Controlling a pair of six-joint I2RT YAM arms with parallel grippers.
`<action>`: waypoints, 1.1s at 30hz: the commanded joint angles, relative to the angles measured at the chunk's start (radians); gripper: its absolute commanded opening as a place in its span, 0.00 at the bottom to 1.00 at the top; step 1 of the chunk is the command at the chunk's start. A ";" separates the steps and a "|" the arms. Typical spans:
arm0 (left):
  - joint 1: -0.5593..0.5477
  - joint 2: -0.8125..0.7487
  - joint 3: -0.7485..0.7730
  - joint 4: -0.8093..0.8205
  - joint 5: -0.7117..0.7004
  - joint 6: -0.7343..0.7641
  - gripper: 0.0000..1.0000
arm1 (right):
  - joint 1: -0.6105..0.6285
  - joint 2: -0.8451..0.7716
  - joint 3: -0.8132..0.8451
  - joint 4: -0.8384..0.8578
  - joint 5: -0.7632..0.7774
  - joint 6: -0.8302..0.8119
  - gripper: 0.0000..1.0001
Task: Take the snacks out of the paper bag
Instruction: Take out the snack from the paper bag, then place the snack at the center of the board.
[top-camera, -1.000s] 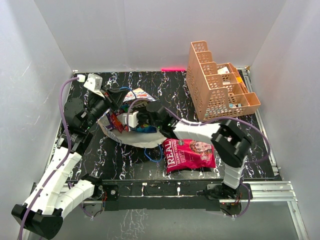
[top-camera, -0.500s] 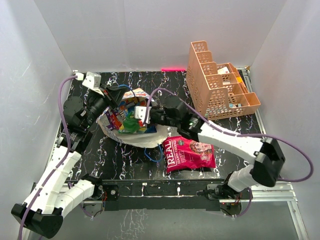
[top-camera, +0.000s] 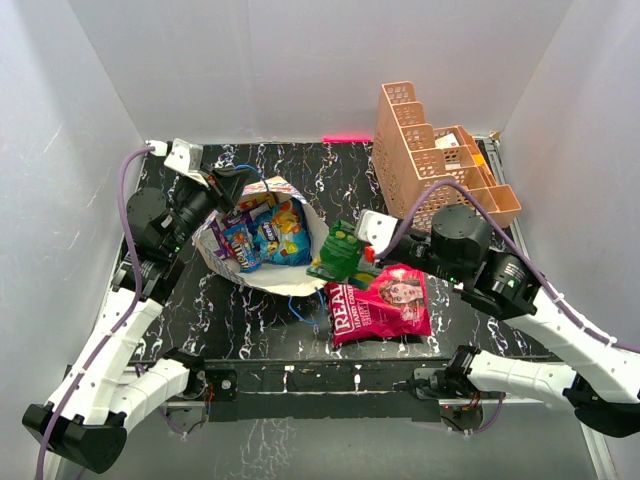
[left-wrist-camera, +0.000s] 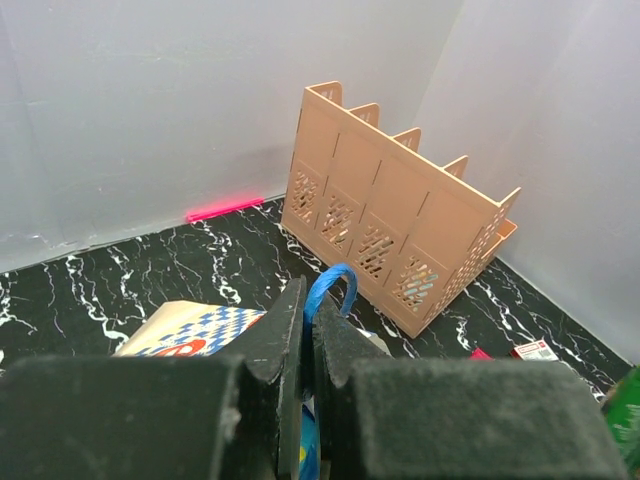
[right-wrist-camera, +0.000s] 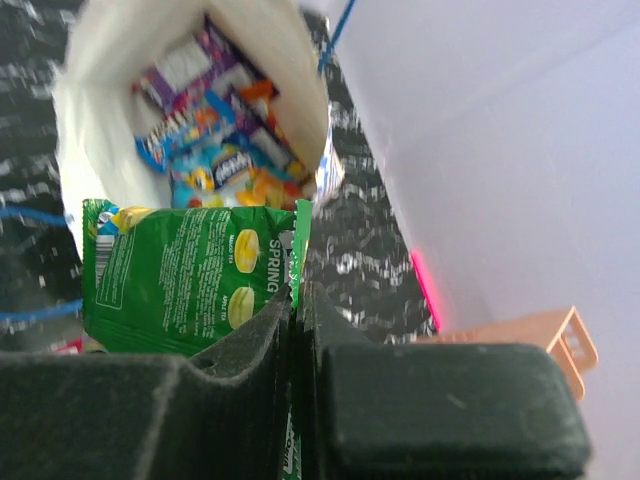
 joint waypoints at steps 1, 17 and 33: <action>-0.006 -0.004 0.062 0.003 -0.013 0.028 0.00 | -0.002 0.013 0.010 -0.123 0.188 -0.093 0.08; -0.006 -0.031 0.053 -0.016 -0.032 0.043 0.00 | -0.417 0.383 0.051 0.041 -0.113 -0.421 0.08; -0.007 -0.077 0.045 -0.042 -0.030 0.025 0.00 | -0.524 0.811 0.231 0.204 -0.251 -0.875 0.08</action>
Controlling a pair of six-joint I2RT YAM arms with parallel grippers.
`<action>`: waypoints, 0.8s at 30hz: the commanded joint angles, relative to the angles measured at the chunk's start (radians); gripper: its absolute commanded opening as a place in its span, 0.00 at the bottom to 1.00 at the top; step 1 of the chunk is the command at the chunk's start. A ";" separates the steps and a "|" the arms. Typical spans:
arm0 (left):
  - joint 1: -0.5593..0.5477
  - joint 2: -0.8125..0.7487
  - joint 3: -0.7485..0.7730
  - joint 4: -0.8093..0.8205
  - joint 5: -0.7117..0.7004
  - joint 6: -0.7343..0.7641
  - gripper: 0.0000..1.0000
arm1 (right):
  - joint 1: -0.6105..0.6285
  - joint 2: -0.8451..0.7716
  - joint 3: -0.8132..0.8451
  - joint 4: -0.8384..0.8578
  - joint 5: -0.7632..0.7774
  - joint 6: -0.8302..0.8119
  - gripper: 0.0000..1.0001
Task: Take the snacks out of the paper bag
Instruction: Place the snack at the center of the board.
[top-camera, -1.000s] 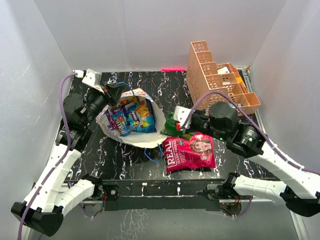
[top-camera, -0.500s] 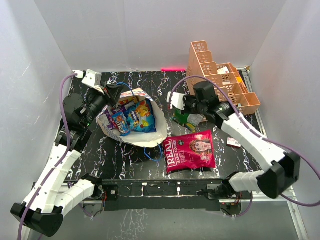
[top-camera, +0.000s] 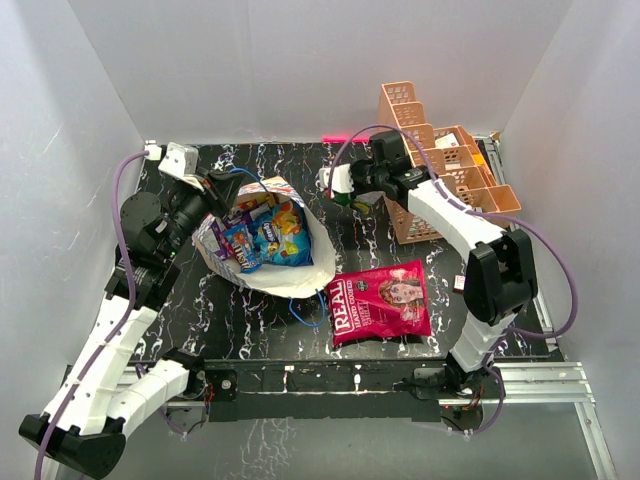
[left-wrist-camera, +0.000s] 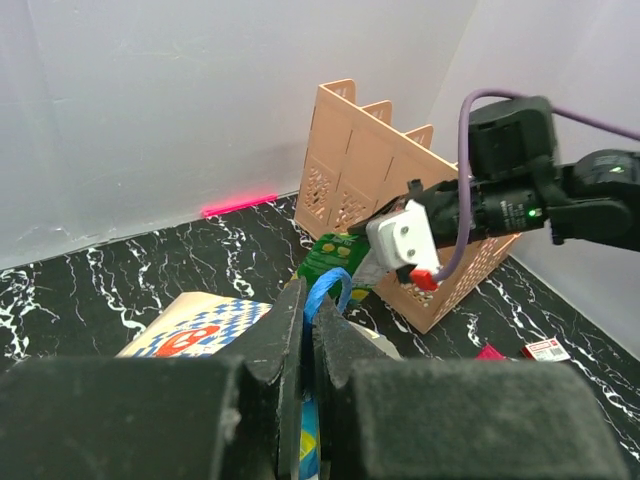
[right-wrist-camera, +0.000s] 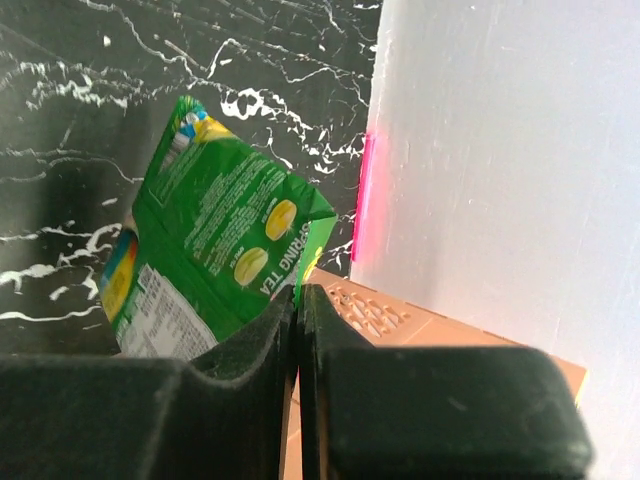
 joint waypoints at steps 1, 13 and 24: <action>-0.007 -0.045 0.027 0.020 -0.006 0.000 0.00 | -0.015 0.003 -0.070 0.137 -0.069 -0.197 0.08; -0.011 -0.034 0.006 0.029 0.015 -0.015 0.00 | 0.040 -0.230 -0.534 0.226 -0.131 -0.131 0.11; -0.011 -0.026 0.023 0.017 0.002 0.001 0.00 | 0.052 -0.223 -0.598 0.235 -0.146 0.049 0.19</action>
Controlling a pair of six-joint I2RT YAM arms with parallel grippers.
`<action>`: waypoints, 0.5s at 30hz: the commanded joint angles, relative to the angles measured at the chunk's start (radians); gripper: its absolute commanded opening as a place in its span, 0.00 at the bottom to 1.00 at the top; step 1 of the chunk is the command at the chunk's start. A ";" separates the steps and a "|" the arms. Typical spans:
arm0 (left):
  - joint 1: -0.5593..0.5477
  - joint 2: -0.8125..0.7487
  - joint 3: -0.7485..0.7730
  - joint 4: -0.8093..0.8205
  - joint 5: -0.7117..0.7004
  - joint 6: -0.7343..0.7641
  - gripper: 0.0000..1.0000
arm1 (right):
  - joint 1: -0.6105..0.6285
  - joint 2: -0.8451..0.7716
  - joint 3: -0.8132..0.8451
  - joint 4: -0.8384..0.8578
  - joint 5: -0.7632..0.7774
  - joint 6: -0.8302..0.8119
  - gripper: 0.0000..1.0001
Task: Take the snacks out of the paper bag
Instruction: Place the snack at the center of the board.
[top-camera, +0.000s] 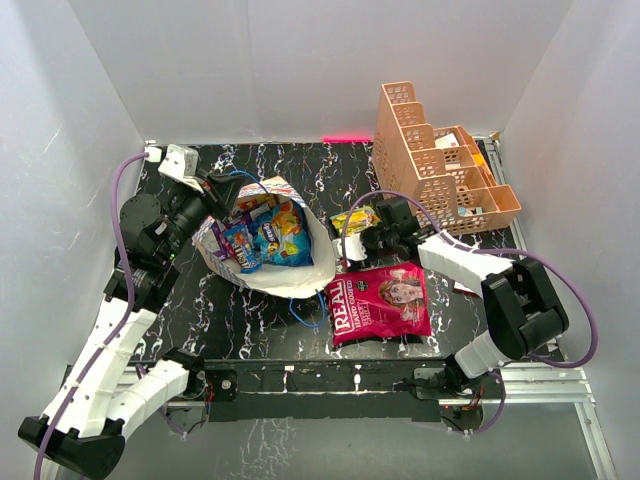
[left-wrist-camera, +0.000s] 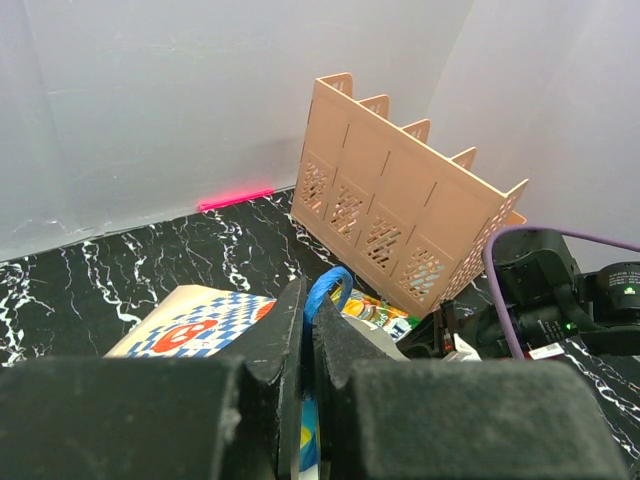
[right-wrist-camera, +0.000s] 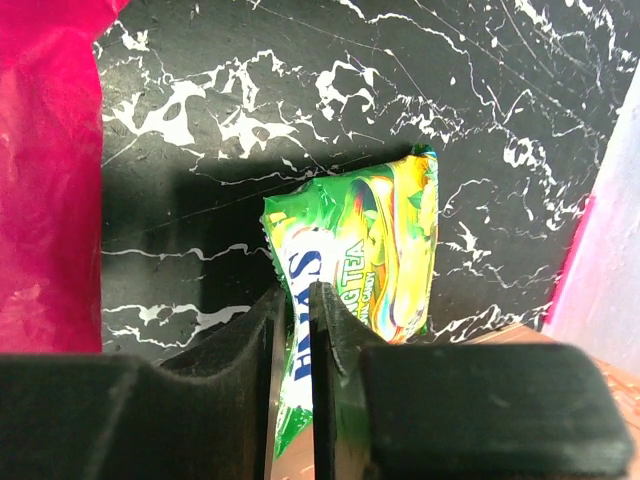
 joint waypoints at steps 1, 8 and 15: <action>-0.007 -0.008 0.027 0.043 0.001 0.007 0.00 | 0.008 -0.006 0.016 0.082 -0.031 0.142 0.19; -0.007 -0.003 0.003 0.053 -0.002 -0.014 0.00 | 0.013 -0.192 -0.111 0.302 -0.004 0.442 0.38; -0.007 -0.006 -0.012 0.045 -0.037 -0.077 0.00 | 0.012 -0.257 -0.124 0.287 -0.035 0.633 0.93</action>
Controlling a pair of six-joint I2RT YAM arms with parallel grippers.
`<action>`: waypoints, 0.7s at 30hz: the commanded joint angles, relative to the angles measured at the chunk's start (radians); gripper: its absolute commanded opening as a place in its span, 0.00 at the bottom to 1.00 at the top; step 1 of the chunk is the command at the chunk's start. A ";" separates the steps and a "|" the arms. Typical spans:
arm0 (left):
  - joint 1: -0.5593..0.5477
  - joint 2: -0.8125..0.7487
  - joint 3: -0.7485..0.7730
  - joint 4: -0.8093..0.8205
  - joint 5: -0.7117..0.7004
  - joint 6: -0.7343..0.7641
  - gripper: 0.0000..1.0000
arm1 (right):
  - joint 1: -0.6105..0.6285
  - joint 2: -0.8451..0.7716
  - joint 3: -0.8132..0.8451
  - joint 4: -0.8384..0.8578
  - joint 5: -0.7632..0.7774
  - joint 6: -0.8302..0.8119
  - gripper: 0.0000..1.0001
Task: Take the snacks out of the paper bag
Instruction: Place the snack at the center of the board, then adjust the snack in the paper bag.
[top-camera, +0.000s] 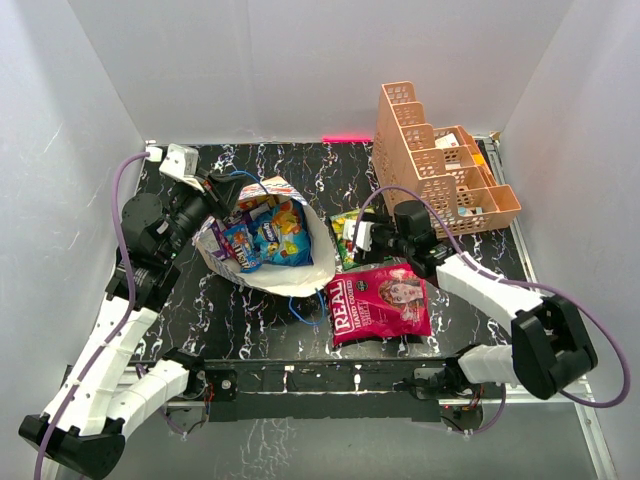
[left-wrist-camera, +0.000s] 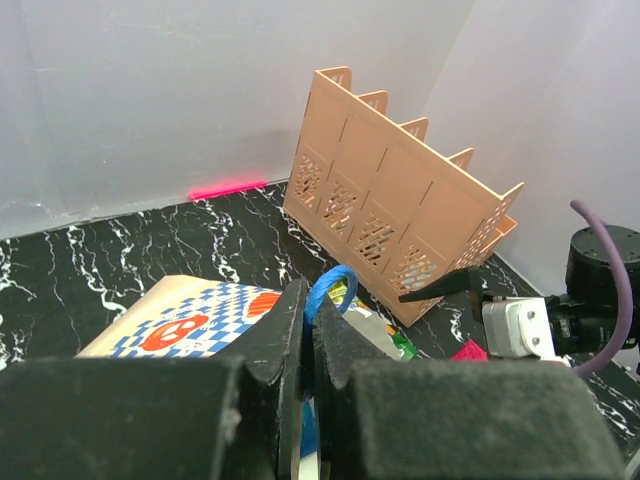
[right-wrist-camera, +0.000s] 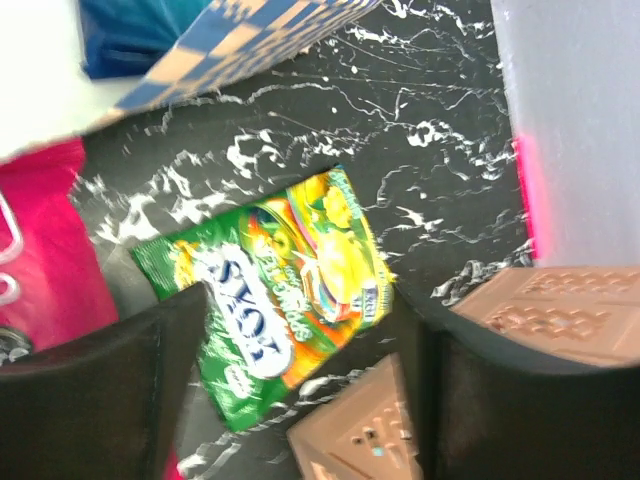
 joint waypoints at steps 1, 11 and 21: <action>-0.007 -0.008 0.007 0.020 -0.033 -0.055 0.00 | 0.005 -0.033 -0.007 0.062 -0.054 0.172 0.98; -0.007 -0.062 -0.081 -0.055 -0.138 -0.140 0.00 | 0.051 -0.198 -0.169 0.245 0.039 0.286 0.98; -0.007 0.043 -0.040 -0.041 -0.063 -0.054 0.00 | 0.157 -0.292 -0.143 0.272 0.193 0.276 1.00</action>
